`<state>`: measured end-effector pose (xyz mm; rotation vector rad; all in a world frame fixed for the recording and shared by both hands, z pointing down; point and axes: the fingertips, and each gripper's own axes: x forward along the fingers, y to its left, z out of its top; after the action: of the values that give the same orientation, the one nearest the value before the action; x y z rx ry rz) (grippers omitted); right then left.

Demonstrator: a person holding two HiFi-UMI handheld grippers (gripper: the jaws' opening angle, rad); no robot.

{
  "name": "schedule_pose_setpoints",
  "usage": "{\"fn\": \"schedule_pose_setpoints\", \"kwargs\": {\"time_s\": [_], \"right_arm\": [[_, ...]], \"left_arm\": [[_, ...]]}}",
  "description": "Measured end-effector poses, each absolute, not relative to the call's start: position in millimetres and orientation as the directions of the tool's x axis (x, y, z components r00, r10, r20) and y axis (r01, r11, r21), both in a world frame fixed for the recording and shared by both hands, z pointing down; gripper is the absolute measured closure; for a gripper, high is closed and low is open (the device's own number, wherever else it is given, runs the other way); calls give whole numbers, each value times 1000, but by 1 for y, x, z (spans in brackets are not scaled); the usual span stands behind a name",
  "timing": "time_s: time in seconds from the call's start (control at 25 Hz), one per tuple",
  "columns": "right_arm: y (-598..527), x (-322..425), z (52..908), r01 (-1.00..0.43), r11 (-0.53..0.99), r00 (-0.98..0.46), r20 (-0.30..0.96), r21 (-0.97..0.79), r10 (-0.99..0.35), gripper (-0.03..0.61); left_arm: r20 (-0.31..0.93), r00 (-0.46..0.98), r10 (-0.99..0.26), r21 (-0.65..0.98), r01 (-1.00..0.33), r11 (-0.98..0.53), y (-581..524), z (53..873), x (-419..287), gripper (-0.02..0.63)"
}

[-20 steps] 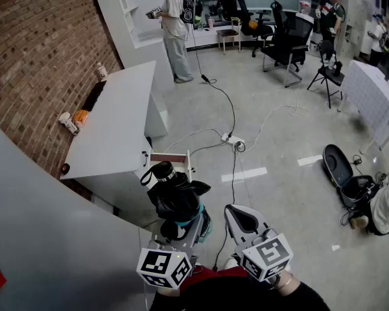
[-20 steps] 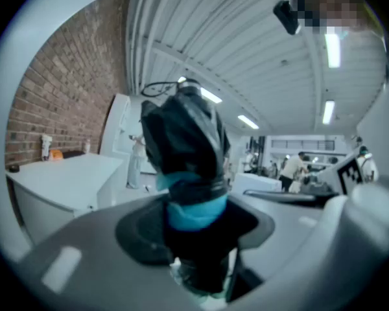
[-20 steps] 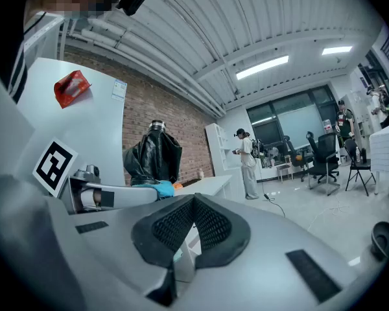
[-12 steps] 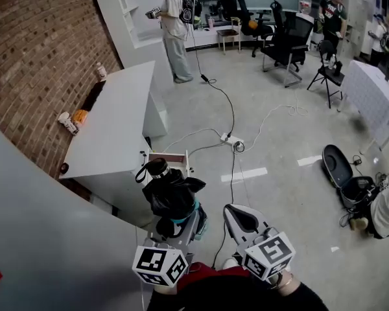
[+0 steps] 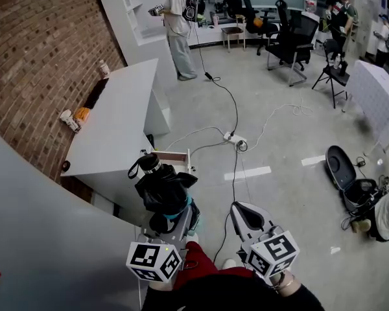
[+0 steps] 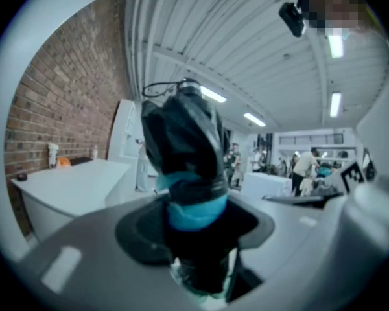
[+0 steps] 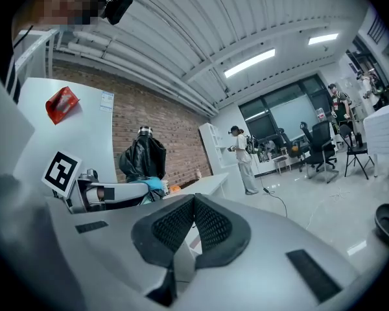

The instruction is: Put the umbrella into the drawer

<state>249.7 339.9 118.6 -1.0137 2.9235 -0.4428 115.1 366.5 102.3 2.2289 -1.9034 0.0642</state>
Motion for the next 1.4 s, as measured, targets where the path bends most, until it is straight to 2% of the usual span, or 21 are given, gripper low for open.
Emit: {"fn": "schedule_pose_setpoints", "kwargs": {"time_s": [0.72,1.4], "right_arm": [[238,199,141,-641,711,-765,161,-290,-624,577],[130,73,164,-610,705,-792,261,-362,-552,577]], "left_arm": [[210,177,-961,190,-972,-138,259,132,48,390],[251,218,-943,243,-957,-157,146,155,-42,390]]}}
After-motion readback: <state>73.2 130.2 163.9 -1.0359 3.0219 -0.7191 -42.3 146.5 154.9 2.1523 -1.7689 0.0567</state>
